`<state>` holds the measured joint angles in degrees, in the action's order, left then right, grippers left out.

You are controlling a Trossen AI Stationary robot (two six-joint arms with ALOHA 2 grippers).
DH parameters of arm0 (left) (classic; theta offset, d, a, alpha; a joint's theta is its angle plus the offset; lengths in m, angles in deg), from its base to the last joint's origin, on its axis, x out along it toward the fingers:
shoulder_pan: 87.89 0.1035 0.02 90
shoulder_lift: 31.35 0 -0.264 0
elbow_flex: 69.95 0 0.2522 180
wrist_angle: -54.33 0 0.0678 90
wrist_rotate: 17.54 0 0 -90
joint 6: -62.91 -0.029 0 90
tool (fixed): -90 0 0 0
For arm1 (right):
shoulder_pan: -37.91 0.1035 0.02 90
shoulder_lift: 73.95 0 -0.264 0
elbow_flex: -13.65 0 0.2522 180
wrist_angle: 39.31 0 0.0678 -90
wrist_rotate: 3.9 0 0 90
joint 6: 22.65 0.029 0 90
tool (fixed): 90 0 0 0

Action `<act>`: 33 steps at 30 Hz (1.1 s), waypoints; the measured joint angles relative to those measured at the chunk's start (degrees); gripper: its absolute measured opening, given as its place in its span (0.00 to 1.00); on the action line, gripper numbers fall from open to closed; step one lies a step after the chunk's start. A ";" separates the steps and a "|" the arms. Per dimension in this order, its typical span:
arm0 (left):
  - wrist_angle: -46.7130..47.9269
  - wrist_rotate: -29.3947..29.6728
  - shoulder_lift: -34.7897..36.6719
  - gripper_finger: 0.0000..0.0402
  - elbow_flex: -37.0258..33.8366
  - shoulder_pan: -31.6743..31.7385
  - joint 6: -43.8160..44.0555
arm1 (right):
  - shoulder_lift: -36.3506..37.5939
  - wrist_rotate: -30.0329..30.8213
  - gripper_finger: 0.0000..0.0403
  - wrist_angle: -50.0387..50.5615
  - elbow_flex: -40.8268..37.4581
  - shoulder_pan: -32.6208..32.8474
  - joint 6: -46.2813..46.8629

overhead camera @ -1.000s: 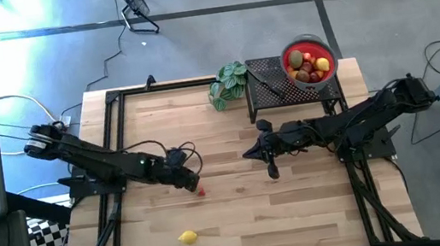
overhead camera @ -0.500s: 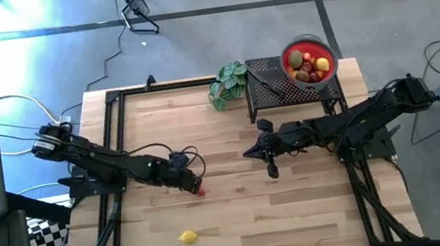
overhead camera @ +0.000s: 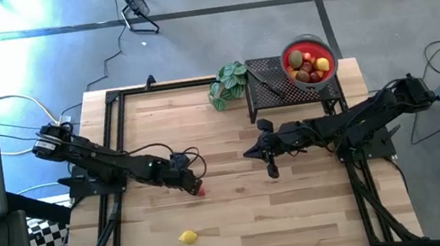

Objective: Pick & Place Fruit
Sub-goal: Put the orange pear into the red strainer bowl

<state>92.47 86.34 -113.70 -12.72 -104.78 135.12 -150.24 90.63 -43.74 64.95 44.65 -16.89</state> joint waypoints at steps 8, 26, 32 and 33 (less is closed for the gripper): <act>-0.29 0.01 -0.02 0.55 0.00 0.00 -0.14 | 0.00 0.00 0.01 0.00 0.00 0.00 0.00; -1.38 -2.37 -4.76 0.55 0.04 -0.02 -1.47 | 0.00 0.00 0.01 0.00 0.00 0.00 0.00; -1.53 -2.91 -5.35 0.55 0.00 -0.02 -1.45 | 0.00 0.00 0.01 0.00 0.00 0.01 0.00; -1.55 -2.92 -5.35 0.55 0.00 -0.02 -1.45 | 0.00 0.00 0.01 0.00 0.00 0.01 0.00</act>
<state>90.92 83.42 -119.05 -12.72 -104.80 133.67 -150.24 90.63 -43.74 64.95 44.66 -16.89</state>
